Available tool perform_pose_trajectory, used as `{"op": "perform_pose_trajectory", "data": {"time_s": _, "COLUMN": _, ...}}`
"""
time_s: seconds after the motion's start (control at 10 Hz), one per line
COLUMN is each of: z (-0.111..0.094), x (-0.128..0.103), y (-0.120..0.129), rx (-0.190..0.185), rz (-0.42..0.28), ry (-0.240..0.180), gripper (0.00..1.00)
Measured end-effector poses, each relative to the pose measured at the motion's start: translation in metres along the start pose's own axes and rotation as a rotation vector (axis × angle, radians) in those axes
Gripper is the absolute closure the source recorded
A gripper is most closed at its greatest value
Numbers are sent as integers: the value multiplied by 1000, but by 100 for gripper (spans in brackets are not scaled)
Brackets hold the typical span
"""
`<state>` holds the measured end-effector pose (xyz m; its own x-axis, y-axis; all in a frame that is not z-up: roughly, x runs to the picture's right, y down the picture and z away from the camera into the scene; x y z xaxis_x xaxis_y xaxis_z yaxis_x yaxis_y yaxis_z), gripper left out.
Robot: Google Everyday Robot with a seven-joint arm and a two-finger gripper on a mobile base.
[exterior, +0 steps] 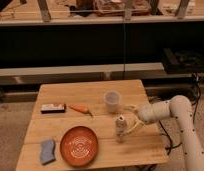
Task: Stand the bottle upright
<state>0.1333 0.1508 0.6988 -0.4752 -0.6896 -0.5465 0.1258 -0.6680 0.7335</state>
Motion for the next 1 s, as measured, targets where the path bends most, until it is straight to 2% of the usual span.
{"op": "perform_pose_trajectory", "data": {"time_s": 0.2, "z": -13, "x": 2, "y": 1, "rx": -3, "rz": 3, "ry": -12, "gripper": 20}}
{"op": "perform_pose_trajectory", "data": {"time_s": 0.3, "z": -21, "x": 0, "y": 1, "rx": 20, "rz": 21, "ry": -11, "gripper": 20}}
{"op": "perform_pose_trajectory", "data": {"time_s": 0.4, "z": -26, "x": 4, "y": 1, "rx": 62, "rz": 36, "ry": -11, "gripper": 20}}
{"op": "perform_pose_trajectory", "data": {"time_s": 0.6, "z": -35, "x": 11, "y": 1, "rx": 123, "rz": 79, "ry": -36, "gripper": 20}}
{"op": "perform_pose_trajectory", "data": {"time_s": 0.8, "z": -37, "x": 13, "y": 2, "rx": 135, "rz": 112, "ry": -64, "gripper": 20}}
{"op": "perform_pose_trajectory", "data": {"time_s": 0.9, "z": -36, "x": 13, "y": 3, "rx": 126, "rz": 131, "ry": -89, "gripper": 20}}
{"op": "perform_pose_trajectory", "data": {"time_s": 1.0, "z": -33, "x": 14, "y": 3, "rx": 100, "rz": 134, "ry": -121, "gripper": 20}}
